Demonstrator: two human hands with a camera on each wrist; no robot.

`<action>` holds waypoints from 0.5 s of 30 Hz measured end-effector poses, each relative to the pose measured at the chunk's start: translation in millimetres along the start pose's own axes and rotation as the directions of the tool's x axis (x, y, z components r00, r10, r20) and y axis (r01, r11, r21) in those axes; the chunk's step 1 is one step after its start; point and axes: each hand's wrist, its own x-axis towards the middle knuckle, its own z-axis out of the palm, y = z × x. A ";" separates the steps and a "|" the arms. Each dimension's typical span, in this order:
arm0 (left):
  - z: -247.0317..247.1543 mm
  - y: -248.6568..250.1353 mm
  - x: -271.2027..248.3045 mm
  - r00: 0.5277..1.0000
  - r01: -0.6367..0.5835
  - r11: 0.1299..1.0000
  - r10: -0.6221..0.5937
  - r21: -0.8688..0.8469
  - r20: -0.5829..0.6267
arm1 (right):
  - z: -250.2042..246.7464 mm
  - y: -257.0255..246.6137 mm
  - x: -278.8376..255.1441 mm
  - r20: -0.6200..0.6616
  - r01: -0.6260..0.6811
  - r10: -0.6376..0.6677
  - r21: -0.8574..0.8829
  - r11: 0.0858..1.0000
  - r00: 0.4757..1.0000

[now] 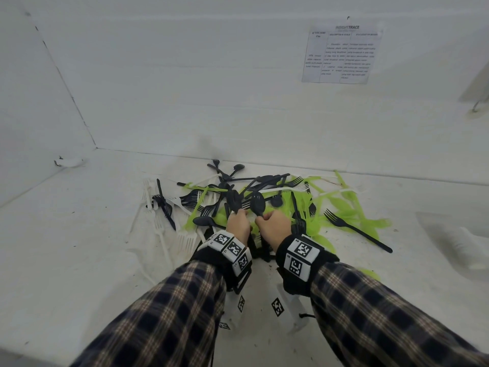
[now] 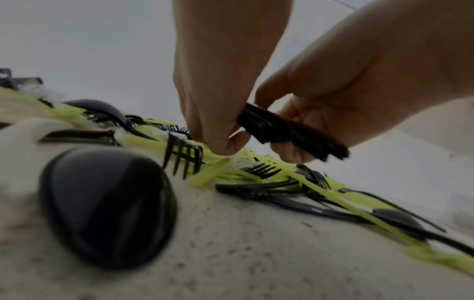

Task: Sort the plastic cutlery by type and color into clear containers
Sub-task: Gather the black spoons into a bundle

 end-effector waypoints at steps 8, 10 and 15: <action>-12.9 15.5 -14.0 0.998 0.000 0.983 -0.013 -0.183 -0.068 | -19.7 1.3 4.8 -0.120 -0.031 0.044 0.111 0.993 0.992; -13.1 18.5 -18.6 0.999 0.001 0.979 -0.007 -0.202 -0.031 | -23.4 -1.3 2.4 -0.115 0.027 -0.008 0.163 0.986 0.993; -4.1 10.7 -7.9 0.995 0.019 0.981 0.000 -0.192 0.098 | -8.0 -6.1 -9.8 -0.016 0.140 -0.139 0.148 0.979 0.990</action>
